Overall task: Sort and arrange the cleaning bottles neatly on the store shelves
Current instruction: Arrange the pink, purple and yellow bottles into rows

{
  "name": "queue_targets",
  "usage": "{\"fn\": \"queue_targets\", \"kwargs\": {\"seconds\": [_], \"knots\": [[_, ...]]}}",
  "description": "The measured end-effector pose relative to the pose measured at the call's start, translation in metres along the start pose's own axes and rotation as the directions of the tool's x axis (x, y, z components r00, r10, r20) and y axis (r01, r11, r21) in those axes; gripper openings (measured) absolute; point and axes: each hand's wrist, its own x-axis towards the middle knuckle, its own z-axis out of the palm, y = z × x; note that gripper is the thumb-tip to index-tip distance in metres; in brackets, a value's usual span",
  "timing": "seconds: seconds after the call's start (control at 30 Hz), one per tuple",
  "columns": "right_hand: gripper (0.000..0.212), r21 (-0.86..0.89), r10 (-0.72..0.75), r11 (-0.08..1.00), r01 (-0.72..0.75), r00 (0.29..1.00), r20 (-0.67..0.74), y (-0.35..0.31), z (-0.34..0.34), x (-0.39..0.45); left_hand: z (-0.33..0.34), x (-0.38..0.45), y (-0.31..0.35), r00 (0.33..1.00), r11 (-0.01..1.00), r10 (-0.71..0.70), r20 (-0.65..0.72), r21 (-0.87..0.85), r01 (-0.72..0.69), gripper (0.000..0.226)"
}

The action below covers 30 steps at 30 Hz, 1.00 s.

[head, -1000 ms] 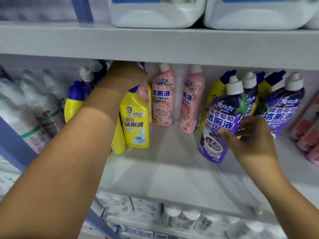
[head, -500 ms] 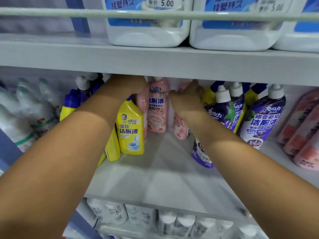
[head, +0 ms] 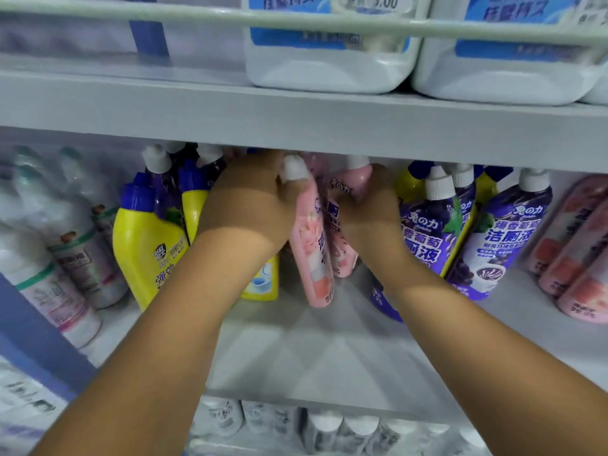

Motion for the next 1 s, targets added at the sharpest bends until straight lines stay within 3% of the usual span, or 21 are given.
{"fn": "queue_targets", "kwargs": {"seconds": [0.1,0.27,0.37,0.47,0.53,0.67,0.83,1.0], "knots": [[0.032,0.127,0.024,0.991,-0.032,0.998,0.057,-0.012,-0.033,-0.028,0.006,-0.013,-0.013,0.993,0.991,0.068,-0.100,-0.107,-0.079,0.020],[0.031,0.085,0.080,0.992,-0.095,0.983,0.164,-0.018,-0.080,-0.058,-0.003,-0.027,-0.034,0.999,0.954,0.027,0.027,-0.298,-0.017,0.013],[0.036,0.129,0.133,0.979,-0.159,0.974,0.185,-0.006,-0.088,-0.072,0.003,-0.037,-0.039,1.000,0.884,-0.026,-0.008,-0.468,0.019,0.010],[0.041,0.175,0.139,0.970,-0.167,0.977,0.160,0.007,-0.085,-0.084,0.016,-0.052,-0.037,0.993,0.794,-0.101,-0.062,-0.606,0.043,0.023],[0.043,0.184,0.133,0.970,-0.160,0.980,0.148,0.016,-0.082,-0.092,0.022,-0.061,-0.032,0.990,0.724,-0.137,-0.035,-0.686,0.076,0.024],[0.042,0.179,0.218,0.953,-0.246,0.962,0.164,0.038,-0.077,-0.107,0.039,-0.082,-0.033,0.991,0.683,-0.135,-0.015,-0.726,0.083,0.020],[0.046,0.085,0.236,0.963,-0.257,0.951,0.200,0.054,-0.080,-0.124,0.071,-0.117,-0.053,0.960,0.626,-0.243,0.139,-0.734,0.265,0.067],[0.041,0.068,0.235,0.965,-0.255,0.947,0.220,0.063,-0.082,-0.116,0.087,-0.123,-0.055,0.940,0.663,-0.315,0.129,-0.680,0.315,0.048]]}}
